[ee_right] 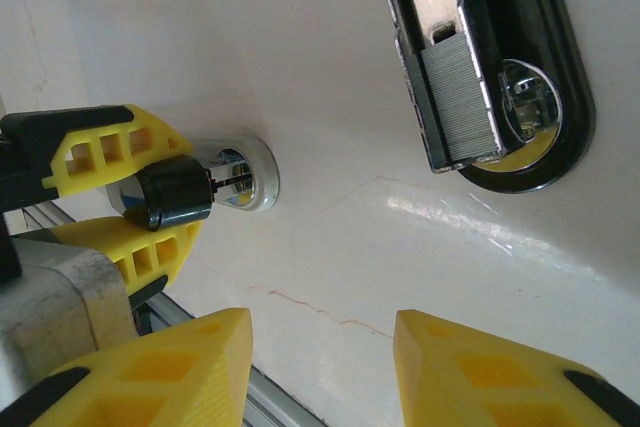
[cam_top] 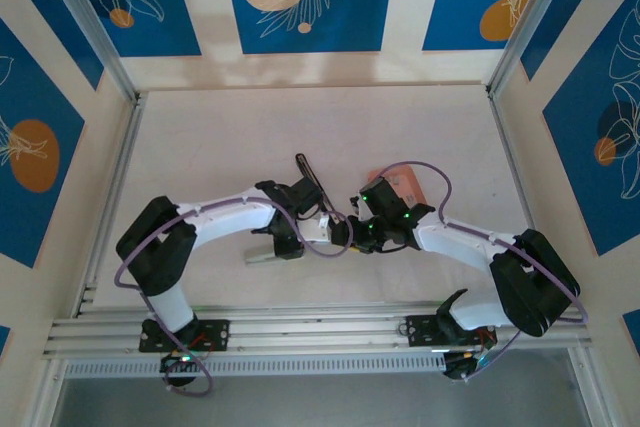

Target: Load the staples into the stapler

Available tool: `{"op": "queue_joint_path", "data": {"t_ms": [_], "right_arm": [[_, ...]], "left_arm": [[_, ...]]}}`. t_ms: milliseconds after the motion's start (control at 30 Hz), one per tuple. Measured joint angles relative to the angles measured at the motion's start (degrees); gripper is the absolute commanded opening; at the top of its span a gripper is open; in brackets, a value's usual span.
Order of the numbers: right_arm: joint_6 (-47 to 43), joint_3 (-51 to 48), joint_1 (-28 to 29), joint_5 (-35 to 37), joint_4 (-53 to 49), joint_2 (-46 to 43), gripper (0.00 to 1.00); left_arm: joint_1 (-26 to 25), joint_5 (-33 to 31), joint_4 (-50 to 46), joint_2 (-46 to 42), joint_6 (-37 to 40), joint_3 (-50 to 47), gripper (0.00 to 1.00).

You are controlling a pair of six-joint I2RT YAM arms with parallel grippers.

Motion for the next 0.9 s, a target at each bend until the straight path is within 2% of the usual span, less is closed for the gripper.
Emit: {"op": "queue_joint_path", "data": {"t_ms": [700, 900], "right_arm": [[-0.2, -0.2, -0.4, 1.3, -1.6, -0.2, 0.42], [-0.2, -0.2, -0.5, 1.3, -1.4, -1.6, 0.42]], "left_arm": [[-0.9, -1.9, -4.0, 4.2, -0.5, 4.0, 0.02], [-0.5, -2.2, -3.9, 2.0, -4.0, 4.0, 0.03]]}}
